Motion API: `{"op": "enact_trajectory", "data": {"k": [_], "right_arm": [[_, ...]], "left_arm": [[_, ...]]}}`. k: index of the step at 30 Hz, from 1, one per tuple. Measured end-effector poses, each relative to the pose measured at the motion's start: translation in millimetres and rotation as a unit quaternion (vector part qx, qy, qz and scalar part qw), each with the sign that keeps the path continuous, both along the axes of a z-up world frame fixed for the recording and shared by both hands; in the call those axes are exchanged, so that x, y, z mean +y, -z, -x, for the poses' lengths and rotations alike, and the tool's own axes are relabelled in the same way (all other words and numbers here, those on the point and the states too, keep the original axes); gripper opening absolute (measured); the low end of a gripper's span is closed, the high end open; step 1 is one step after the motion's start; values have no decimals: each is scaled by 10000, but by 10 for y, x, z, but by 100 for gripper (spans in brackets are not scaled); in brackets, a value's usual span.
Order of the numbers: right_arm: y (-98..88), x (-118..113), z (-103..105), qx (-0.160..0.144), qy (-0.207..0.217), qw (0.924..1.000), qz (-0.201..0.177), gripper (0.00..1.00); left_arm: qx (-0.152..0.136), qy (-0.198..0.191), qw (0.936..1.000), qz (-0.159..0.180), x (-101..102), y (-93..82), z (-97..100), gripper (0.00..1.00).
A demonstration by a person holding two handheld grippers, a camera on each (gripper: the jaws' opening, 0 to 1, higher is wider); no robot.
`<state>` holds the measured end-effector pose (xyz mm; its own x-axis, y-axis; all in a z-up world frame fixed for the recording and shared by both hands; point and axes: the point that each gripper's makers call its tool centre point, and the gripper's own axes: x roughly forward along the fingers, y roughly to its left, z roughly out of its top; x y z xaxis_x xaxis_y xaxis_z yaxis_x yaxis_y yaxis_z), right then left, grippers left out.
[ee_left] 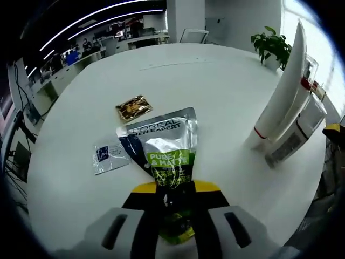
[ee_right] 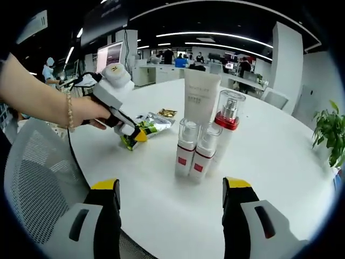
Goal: Arrange the skincare products in the storage area until every visible bottle or jar stands upright without overlapping.
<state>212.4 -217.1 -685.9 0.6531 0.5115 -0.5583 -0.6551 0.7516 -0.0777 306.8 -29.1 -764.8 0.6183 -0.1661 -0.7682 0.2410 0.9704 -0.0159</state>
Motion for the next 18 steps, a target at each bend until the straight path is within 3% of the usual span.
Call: {"op": "enact_trajectory", "data": {"k": [5,10,14,18], "right_arm": [[-8,31,23,-26,-99,9999,12,77],[-60,31,14,-96,-72,9999,-107,77],[-77,45,31,-113,-120,9998,-86,76],[-86,65,31,-114,-169,9997,-130,73]], "left_arm": [[-238,-153,9982,537,-62,-143,77,15],[-496,-61,9955,802,-135,-337,167,15],[-646,71,9951,744,-154,-458,230,15],[-844,65,9922,911,-188,-597,307,15]]}}
